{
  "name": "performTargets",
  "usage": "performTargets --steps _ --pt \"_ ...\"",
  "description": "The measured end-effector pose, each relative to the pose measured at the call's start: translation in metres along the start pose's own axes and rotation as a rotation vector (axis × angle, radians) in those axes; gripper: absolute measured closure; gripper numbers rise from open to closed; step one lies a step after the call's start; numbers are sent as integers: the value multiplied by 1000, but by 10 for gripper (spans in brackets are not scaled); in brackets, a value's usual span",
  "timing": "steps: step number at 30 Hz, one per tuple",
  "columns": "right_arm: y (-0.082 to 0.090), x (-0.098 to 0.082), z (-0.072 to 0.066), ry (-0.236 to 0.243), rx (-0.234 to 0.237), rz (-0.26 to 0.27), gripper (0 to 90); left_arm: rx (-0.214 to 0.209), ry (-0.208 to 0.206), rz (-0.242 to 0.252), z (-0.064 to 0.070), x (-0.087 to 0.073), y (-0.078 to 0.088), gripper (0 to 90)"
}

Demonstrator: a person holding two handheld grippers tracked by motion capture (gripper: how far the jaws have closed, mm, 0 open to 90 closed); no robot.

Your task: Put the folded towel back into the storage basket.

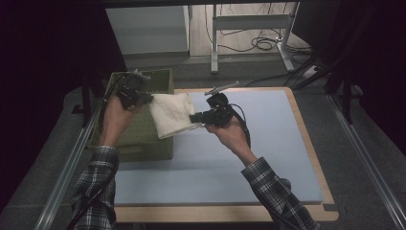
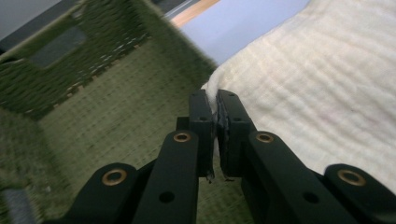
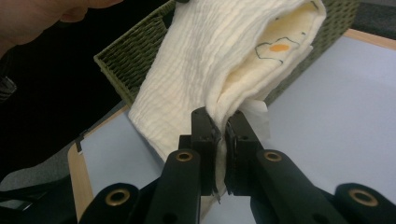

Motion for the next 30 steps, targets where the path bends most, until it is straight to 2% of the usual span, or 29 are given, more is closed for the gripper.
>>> performTargets --steps 7,16,25,30 --pt "-32 15 -9 1 6 -1 838 53 35 1 -26 -9 2 860" --pt "-79 22 -22 -4 15 -33 838 121 70 -18 -56 -26 -3 859" --pt "-122 21 -36 -13 3 -87 836 168 80 -43 -74 -44 -10 855" --pt "-139 22 -42 -17 -2 -127 833 173 83 -59 -80 -52 -16 851"
Point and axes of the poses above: each handheld gripper's, and its own axes: y roughly backward along the jaws, x roughly out of its top, z roughly to its right, the point moved 2 cm from there along -y, roughly forward along the jaws, and after that the axes turned 14 degrees about y, right-handed, at the moved point
